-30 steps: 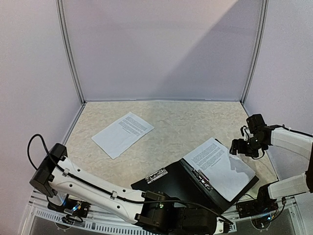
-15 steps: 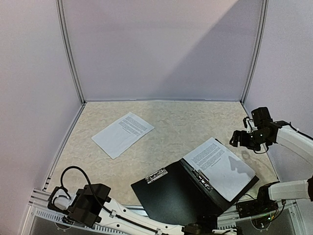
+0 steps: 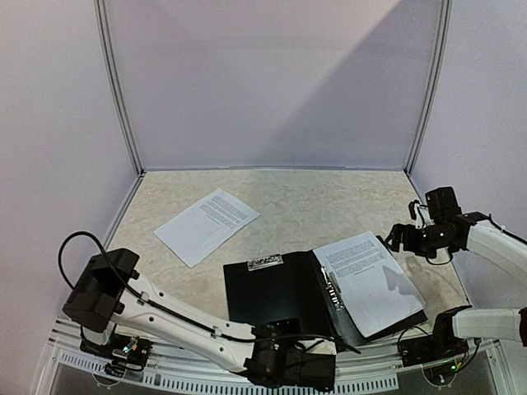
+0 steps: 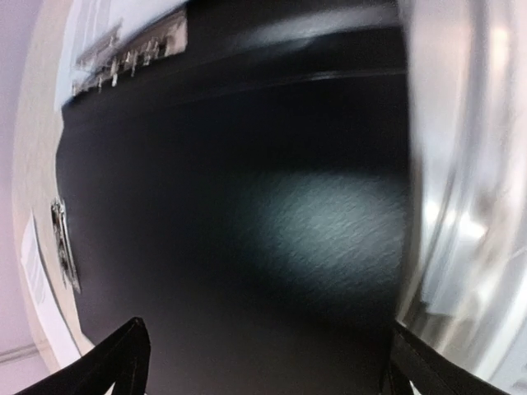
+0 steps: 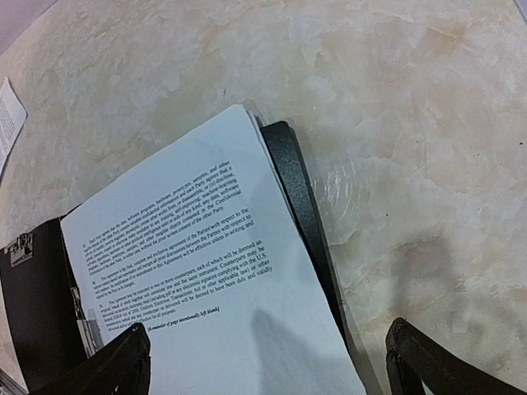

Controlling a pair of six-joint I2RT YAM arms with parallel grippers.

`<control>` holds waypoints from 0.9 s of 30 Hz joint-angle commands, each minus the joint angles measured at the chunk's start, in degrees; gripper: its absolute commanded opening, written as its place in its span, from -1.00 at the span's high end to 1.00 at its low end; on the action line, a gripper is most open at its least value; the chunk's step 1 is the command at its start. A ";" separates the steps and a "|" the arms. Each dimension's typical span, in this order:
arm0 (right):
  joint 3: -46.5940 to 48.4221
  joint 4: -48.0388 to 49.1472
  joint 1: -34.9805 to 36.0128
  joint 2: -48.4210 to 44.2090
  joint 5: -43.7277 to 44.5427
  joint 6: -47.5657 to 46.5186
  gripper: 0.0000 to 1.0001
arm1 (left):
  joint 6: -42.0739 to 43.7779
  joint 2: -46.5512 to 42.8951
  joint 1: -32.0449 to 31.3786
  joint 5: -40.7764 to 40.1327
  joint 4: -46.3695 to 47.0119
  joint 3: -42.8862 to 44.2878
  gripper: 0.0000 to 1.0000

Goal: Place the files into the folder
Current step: Rotate the folder with some files at the center of the board.

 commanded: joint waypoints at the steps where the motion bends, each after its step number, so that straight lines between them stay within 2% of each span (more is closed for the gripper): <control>1: -2.72 4.40 -0.19 0.52 -2.78 0.84 -0.98 | -0.63 -3.86 4.74 1.24 -0.31 -7.46 -0.91; 5: -2.41 4.64 -0.17 3.24 -3.62 0.36 -0.97 | -0.42 -6.46 6.86 3.56 0.67 -10.53 -0.90; 8: -2.86 4.65 -0.19 3.39 -2.66 0.64 -0.97 | 2.00 -9.44 5.48 9.57 0.83 -10.28 -0.94; 12: -4.56 4.50 -0.48 2.12 -0.52 2.84 -0.98 | 4.68 -14.02 4.25 15.42 -1.60 -5.26 -0.99; 15: -4.39 2.76 -0.60 2.06 -2.58 3.36 -0.96 | 6.07 -15.80 7.11 13.97 -1.00 0.46 -0.99; 21: -5.23 -2.94 -0.62 2.47 -3.27 4.85 -0.93 | 5.76 -10.86 25.27 16.33 3.78 12.55 -0.99; 23: -5.57 -4.63 -0.50 2.24 -4.00 5.62 -0.94 | 3.21 -7.69 30.36 15.86 5.81 16.65 -0.96; 27: -5.60 -9.39 1.45 1.03 -2.02 7.33 -0.98 | -0.16 -4.95 37.06 23.91 8.50 19.83 -0.86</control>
